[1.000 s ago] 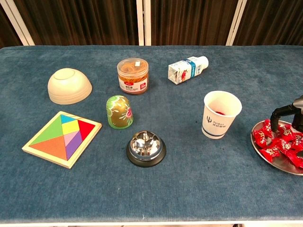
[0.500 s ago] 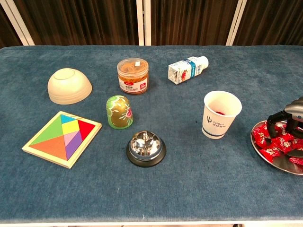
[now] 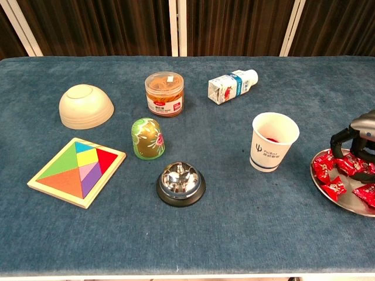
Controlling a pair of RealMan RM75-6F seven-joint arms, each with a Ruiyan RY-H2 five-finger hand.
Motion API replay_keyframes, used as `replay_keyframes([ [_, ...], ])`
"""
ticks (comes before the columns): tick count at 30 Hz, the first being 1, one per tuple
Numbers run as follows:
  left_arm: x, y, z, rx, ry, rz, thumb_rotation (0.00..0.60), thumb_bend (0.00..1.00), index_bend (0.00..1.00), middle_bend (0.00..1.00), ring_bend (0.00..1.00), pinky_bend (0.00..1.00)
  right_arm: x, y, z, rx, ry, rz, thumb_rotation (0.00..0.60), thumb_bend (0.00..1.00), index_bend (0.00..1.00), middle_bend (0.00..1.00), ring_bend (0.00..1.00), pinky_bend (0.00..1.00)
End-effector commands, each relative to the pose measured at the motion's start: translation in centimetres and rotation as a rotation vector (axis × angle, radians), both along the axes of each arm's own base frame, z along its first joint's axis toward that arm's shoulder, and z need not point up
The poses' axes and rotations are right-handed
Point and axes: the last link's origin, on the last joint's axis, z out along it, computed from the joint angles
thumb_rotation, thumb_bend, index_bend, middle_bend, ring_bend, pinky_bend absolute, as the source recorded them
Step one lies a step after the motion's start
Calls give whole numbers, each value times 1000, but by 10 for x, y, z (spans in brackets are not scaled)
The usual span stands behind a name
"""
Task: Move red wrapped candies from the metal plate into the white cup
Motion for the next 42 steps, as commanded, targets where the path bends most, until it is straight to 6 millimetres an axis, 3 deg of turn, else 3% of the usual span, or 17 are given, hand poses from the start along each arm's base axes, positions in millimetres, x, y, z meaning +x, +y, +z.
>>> replay_keyframes([
  [1,0,0,0,0,1,-1,600,7,230,162,12,0,24,-6,17,-52,-86,54,600,558,636,921,1000,1000],
  [7,1,0,1,1,1,-2,600,7,230,162,12,0,70,-21,26,-77,-188,159,600,556,634,921,1000,1000],
  [16,-2,-1,3,5,3,7,600,7,230,162,12,0,97,-36,-8,-1,-202,174,600,556,595,921,1000,1000],
  [26,-5,-3,3,7,1,16,600,7,230,162,12,0,93,-37,-13,-19,-181,178,600,546,477,922,1000,1000],
  [35,-3,-2,2,8,4,5,600,7,230,162,12,0,88,-36,-6,-44,-200,173,600,411,339,921,1000,1000],
  [42,0,-1,4,14,1,-8,600,7,230,162,12,0,67,-9,13,-55,-148,200,600,409,471,930,1000,1000],
])
